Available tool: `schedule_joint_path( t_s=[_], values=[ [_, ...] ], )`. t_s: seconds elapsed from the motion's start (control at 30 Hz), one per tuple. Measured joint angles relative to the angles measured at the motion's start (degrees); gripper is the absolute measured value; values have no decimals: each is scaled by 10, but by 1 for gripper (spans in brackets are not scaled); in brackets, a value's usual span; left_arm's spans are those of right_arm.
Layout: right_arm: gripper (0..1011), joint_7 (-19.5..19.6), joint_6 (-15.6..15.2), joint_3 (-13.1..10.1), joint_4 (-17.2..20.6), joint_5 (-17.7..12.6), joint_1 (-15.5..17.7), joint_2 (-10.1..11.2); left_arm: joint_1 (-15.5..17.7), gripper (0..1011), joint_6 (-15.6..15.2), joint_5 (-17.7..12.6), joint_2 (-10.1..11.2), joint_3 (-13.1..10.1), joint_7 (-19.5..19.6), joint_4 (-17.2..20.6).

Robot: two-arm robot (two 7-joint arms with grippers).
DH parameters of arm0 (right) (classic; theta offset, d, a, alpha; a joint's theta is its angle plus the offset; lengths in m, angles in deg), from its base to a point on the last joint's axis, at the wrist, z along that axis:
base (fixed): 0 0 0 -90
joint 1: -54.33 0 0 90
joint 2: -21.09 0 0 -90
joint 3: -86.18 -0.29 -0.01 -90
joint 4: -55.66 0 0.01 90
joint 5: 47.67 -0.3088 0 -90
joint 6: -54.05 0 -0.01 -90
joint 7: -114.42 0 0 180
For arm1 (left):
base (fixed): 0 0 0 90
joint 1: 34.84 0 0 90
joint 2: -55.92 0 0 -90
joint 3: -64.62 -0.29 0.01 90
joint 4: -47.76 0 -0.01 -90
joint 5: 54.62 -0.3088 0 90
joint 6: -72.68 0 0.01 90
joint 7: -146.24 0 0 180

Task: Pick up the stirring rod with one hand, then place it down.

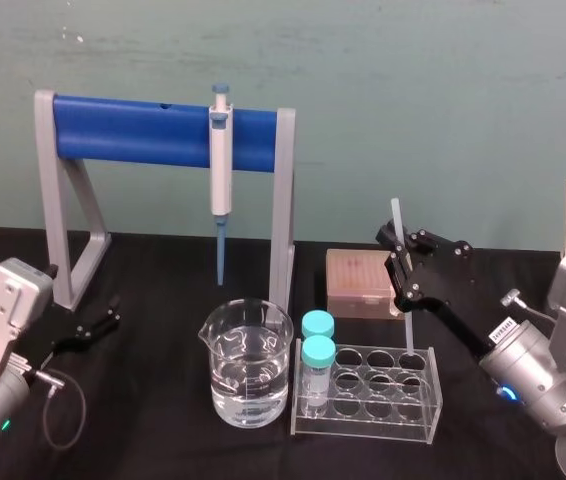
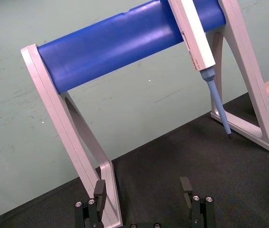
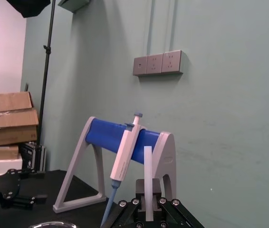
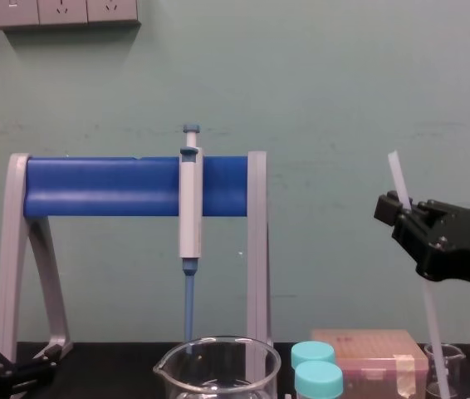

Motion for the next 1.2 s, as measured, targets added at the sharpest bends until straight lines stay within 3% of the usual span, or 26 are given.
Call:
schedule_joint_path(
  t_s=[1.2],
  values=[
    [71, -14, 15, 8, -46, 0, -15, 2, 0, 1000, 0, 0, 0, 0, 0, 0]
  ],
)
